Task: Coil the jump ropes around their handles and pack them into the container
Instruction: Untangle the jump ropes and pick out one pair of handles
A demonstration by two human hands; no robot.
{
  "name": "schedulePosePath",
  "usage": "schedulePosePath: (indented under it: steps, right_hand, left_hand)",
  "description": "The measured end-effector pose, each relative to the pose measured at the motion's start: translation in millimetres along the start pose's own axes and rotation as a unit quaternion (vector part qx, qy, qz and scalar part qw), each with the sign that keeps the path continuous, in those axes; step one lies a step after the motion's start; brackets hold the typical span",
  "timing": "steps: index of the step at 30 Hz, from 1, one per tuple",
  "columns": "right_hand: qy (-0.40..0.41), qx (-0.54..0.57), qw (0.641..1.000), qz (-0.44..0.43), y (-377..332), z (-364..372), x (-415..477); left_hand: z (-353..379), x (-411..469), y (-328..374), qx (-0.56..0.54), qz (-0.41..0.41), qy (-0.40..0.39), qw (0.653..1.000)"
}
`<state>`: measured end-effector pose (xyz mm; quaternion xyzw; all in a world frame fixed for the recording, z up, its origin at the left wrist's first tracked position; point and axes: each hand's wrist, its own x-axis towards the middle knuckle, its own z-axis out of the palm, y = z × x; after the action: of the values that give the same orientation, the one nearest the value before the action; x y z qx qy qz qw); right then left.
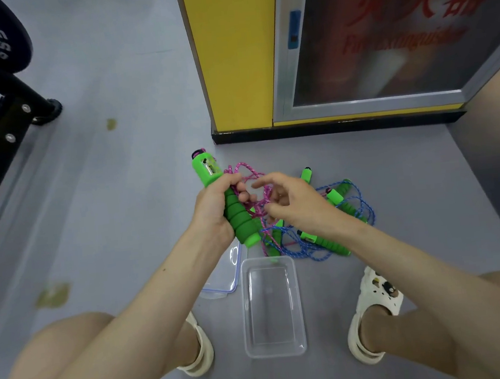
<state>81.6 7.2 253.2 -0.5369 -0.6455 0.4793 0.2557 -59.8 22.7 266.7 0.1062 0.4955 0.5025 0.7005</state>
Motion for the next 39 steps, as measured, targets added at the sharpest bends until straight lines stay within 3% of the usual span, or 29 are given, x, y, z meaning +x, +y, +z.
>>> schedulePosePath:
  steps: [9,11,14,18,23,32,39]
  right_hand:
    - [0.042,-0.101,0.993,-0.031,-4,-8,-1]
    - [0.014,-0.014,0.999,0.049,-6,-13,0]
    - [-0.113,0.182,0.962,0.166,-10,-17,-2]
    - [-0.116,0.038,0.987,0.109,-13,-3,-6]
    - [-0.079,0.06,0.993,0.058,-9,-4,-7]
    - [-0.006,0.059,0.997,0.044,1,8,-3]
    - [0.003,0.245,0.968,0.062,2,25,-5]
  left_hand:
    - [-9,-1,7,0.127,0.107,-0.001,0.986]
    - [-7,-3,12,0.114,0.118,-0.02,0.986]
    - [-4,-3,18,0.052,0.11,-0.039,0.992]
    - [-9,3,20,-0.015,0.068,-0.017,0.997]
    - [-11,6,14,-0.05,0.021,-0.008,0.999]
    - [-7,3,15,-0.087,0.008,-0.044,0.995]
    - [-1,-4,7,-0.101,-0.008,-0.057,0.993]
